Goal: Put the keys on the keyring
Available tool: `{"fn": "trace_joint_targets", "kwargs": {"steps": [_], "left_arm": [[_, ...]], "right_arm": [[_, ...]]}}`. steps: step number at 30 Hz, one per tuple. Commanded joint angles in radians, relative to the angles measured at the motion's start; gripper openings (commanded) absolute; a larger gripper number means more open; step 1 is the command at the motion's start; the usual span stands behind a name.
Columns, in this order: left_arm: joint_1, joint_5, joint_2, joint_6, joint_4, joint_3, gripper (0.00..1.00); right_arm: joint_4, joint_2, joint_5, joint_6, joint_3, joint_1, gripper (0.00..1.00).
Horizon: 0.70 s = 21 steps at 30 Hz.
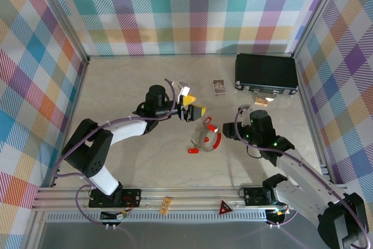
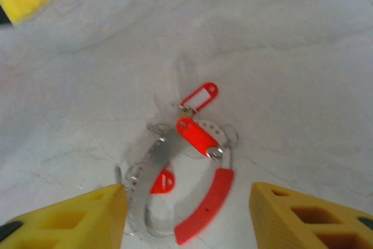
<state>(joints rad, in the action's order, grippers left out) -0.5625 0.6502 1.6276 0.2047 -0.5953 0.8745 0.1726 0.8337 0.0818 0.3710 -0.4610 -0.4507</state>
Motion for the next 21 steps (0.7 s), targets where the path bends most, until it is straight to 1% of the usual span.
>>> {"fn": "trace_joint_targets", "kwargs": {"steps": [1,2,3,4,5,6,7,8,9,11,14,16,18,19,20,21], "left_arm": [[0.004,-0.152,-0.015,0.025,0.073,-0.022,1.00],[0.008,-0.187,-0.020,0.023,0.055,-0.036,1.00],[0.014,-0.208,-0.024,0.021,0.049,-0.046,1.00],[0.021,-0.204,-0.024,0.020,0.026,-0.059,1.00],[0.025,-0.206,-0.019,0.024,-0.015,-0.077,1.00],[0.027,-0.219,-0.012,0.036,-0.052,-0.090,1.00],[0.027,-0.208,-0.003,0.038,-0.079,-0.099,1.00],[0.026,-0.197,0.008,0.042,-0.096,-0.100,0.98],[0.024,-0.185,0.023,0.050,-0.096,-0.094,0.94],[0.013,-0.164,0.045,0.049,-0.060,-0.074,0.84],[-0.017,-0.167,0.055,0.025,0.009,-0.064,0.75],[-0.047,-0.195,0.053,-0.018,0.075,-0.054,0.63],[-0.093,-0.250,0.059,-0.074,0.158,-0.039,0.61],[-0.117,-0.280,0.067,-0.104,0.204,-0.024,0.58],[-0.139,-0.294,0.082,-0.124,0.246,-0.003,0.56],[-0.150,-0.295,0.101,-0.134,0.281,0.018,0.57]], "right_arm": [[-0.044,-0.042,-0.019,0.099,0.048,0.010,0.60],[-0.040,-0.052,-0.014,0.108,0.058,0.013,0.60],[-0.033,-0.057,-0.014,0.116,0.062,0.016,0.66],[-0.027,-0.061,-0.015,0.121,0.065,0.021,0.72],[-0.020,-0.067,-0.015,0.125,0.069,0.025,0.75],[-0.021,-0.075,-0.013,0.123,0.075,0.029,0.76],[-0.020,-0.079,-0.010,0.124,0.079,0.034,0.76],[-0.018,-0.083,-0.008,0.130,0.082,0.044,0.85],[-0.017,-0.085,-0.004,0.142,0.086,0.053,0.98],[-0.035,-0.082,0.032,0.156,0.094,0.075,0.99],[-0.040,-0.051,0.089,0.161,0.084,0.093,0.99],[-0.014,-0.026,0.081,0.161,0.064,0.101,0.99],[0.007,-0.016,0.077,0.162,0.047,0.122,0.99],[0.010,-0.017,0.079,0.166,0.043,0.136,0.99],[0.013,-0.023,0.088,0.172,0.039,0.151,0.99],[0.020,-0.028,0.088,0.176,0.037,0.164,0.99]]}}
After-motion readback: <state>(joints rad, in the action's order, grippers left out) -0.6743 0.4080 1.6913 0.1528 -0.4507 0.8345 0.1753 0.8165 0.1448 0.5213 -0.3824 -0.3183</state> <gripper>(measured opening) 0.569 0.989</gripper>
